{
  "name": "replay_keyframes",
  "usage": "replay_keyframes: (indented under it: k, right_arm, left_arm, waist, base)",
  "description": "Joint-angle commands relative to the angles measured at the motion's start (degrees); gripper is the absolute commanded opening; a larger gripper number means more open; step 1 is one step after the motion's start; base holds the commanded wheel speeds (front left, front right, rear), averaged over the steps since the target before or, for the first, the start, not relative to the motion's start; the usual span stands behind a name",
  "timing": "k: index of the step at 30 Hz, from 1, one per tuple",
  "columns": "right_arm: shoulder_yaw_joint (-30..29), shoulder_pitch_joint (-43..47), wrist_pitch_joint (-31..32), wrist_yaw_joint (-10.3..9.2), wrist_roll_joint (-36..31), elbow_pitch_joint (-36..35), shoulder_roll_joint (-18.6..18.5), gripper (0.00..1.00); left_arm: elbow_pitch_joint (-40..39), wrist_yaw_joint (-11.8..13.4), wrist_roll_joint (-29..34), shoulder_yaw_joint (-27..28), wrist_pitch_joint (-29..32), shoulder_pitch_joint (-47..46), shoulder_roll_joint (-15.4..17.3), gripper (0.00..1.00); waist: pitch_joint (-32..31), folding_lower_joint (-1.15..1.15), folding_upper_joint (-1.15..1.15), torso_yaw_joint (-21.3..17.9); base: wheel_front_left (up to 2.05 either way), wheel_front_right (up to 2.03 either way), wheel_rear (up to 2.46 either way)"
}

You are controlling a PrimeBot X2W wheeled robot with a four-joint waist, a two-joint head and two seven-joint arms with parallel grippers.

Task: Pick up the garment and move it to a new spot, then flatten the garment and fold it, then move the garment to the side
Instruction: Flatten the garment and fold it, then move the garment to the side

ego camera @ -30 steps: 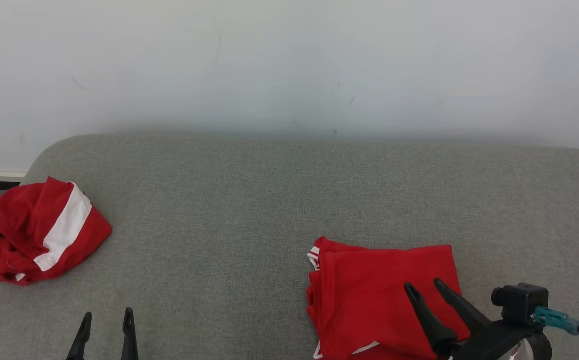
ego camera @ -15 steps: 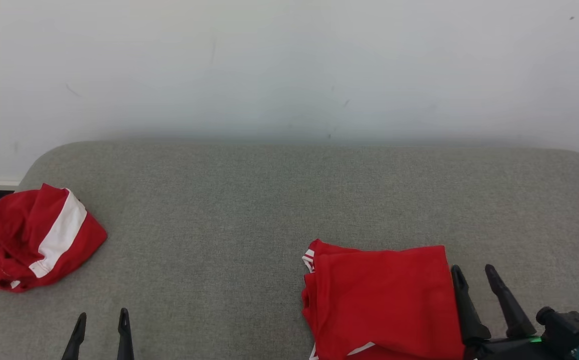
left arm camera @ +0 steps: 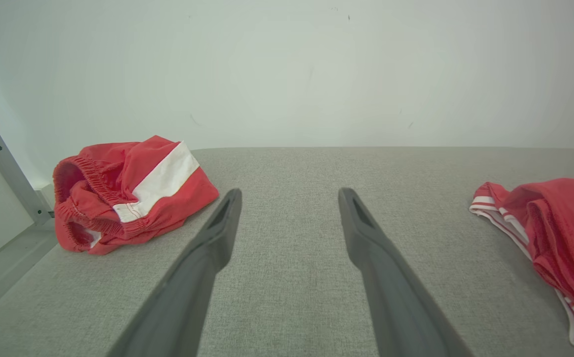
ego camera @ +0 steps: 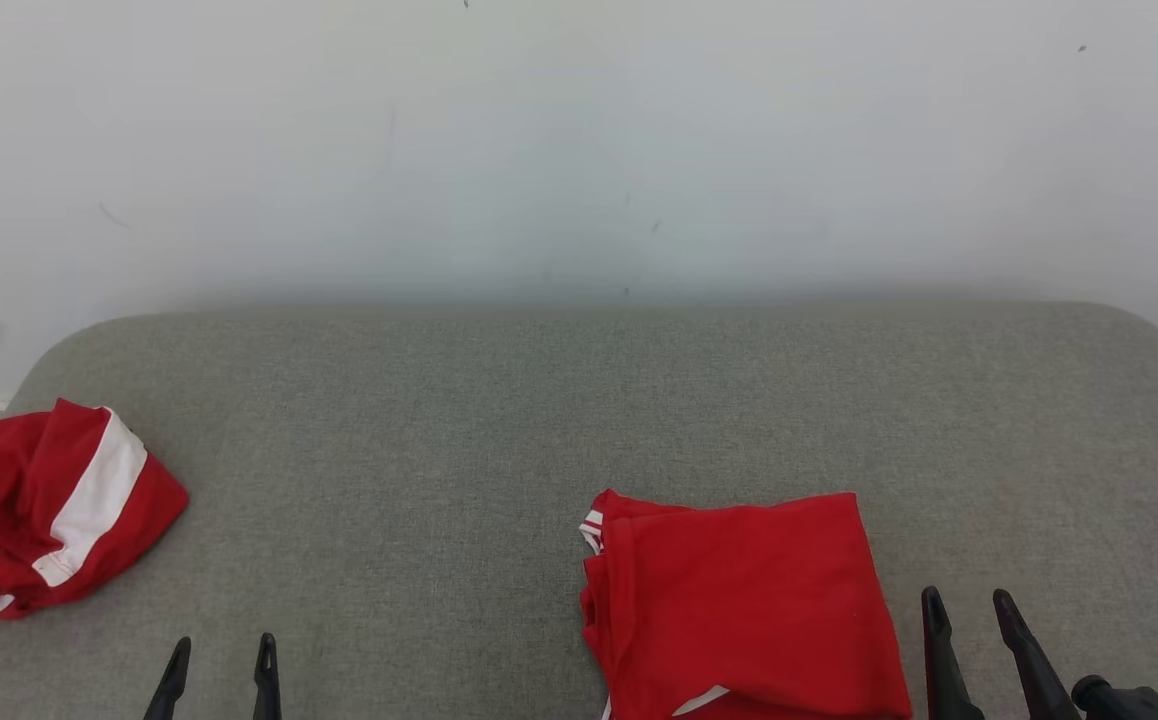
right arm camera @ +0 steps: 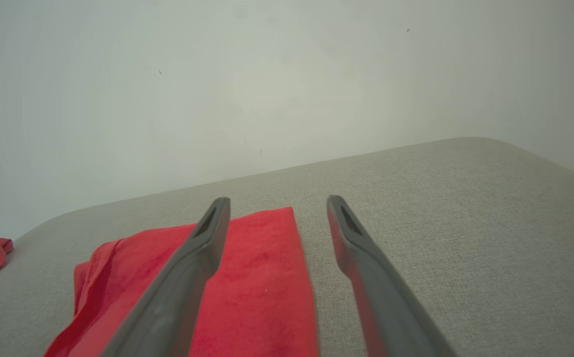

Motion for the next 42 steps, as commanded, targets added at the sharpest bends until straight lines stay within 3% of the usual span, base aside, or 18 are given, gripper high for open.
replay_keyframes:
  k: [1, 7, 42]
  right_arm:
    - [0.23, 0.28, -0.31, -0.12, -0.83, 0.14, 0.4, 1.0]
    - [1.08, 0.39, -0.3, -0.12, -4.28, -0.15, 0.38, 1.0]
    - [0.77, 0.16, -0.23, -0.12, -4.02, 1.35, 1.12, 1.0]
  left_arm:
    - [0.35, -0.23, -0.01, -0.07, -0.18, 0.2, 0.17, 1.0]
    - [0.61, -0.31, 0.19, -0.29, -0.18, 0.38, 0.36, 1.0]
    - [0.44, -0.16, 0.04, -1.17, -0.18, 1.55, 1.04, 1.0]
  waist:
    - [-0.44, 0.0, 0.0, -0.36]
    - [-1.3, 0.0, 0.0, -0.62]
    - [-2.26, 0.0, 0.0, 0.16]
  base:
    - [0.0, 0.0, 0.0]
    - [0.0, 0.0, 0.0]
    - [0.0, 0.0, 0.0]
